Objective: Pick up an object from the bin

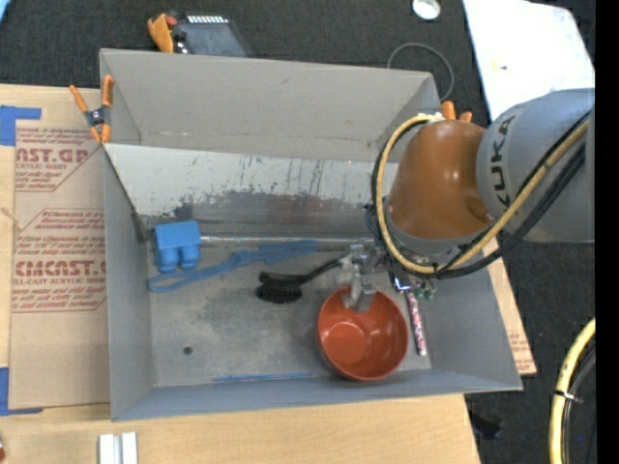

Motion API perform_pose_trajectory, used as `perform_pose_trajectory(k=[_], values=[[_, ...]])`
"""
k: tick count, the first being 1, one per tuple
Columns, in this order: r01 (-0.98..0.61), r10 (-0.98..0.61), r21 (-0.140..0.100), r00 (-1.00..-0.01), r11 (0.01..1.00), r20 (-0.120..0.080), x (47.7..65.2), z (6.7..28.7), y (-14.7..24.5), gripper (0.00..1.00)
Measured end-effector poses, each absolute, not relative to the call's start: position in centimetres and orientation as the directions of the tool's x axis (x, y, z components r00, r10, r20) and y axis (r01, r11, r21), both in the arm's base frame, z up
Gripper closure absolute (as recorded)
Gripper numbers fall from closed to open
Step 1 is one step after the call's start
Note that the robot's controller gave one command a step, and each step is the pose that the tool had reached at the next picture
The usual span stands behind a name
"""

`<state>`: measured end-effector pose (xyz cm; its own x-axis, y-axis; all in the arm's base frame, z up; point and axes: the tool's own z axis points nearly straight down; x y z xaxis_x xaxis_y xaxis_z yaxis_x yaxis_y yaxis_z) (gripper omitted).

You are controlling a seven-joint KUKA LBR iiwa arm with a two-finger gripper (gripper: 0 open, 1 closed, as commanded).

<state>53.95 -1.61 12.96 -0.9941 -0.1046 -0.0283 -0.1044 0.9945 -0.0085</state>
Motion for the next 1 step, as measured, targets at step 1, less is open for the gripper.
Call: perform_pose_trajectory(k=[1], values=[[-0.084, -0.084, -0.006, -0.996, 0.996, -0.024, 51.9, 18.61, -2.6, 1.0]])
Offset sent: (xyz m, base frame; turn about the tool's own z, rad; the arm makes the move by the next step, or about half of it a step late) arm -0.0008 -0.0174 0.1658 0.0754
